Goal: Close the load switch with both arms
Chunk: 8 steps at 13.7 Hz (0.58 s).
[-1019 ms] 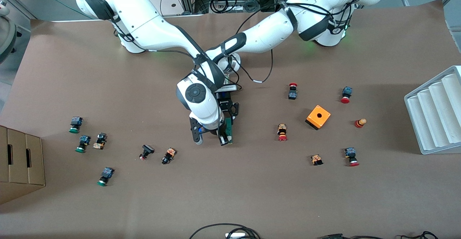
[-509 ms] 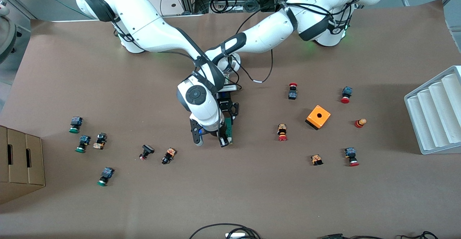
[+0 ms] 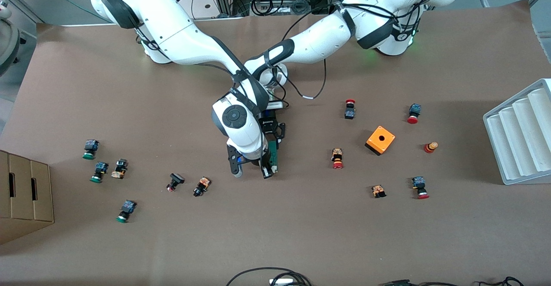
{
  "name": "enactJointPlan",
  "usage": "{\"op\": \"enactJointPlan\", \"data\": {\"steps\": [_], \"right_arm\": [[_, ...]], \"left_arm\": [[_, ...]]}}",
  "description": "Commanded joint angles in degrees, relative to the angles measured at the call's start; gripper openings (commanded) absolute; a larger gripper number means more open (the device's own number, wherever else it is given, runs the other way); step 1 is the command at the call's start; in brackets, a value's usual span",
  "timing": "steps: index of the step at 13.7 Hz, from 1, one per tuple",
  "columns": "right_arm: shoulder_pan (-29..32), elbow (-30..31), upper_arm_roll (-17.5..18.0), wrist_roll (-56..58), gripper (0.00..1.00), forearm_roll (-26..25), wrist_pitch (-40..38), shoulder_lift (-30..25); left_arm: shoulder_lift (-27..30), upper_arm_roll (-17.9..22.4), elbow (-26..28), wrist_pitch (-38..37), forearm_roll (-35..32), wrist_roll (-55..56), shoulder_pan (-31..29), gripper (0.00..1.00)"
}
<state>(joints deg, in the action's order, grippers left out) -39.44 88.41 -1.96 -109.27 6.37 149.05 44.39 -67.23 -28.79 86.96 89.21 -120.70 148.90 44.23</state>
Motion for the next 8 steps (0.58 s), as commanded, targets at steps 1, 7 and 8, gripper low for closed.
{"op": "enactJointPlan", "data": {"steps": [1,7,8], "right_arm": [[0.25,-2.28,-0.33,-0.41,0.29,-0.3,0.71,2.37],[1.91,-2.37,-0.42,0.55,0.98,0.13,-6.65,-3.24],[2.52,-2.28,-0.59,1.42,1.0,0.22,-8.23,-5.17]], "left_arm": [[-6.77,-0.48,-3.11,1.41,-0.94,1.83,1.83,0.51],[-7.03,-0.48,-3.11,1.41,-0.94,2.01,1.83,0.51],[-7.03,-0.48,-3.11,1.41,-0.94,2.01,1.74,0.51]]}}
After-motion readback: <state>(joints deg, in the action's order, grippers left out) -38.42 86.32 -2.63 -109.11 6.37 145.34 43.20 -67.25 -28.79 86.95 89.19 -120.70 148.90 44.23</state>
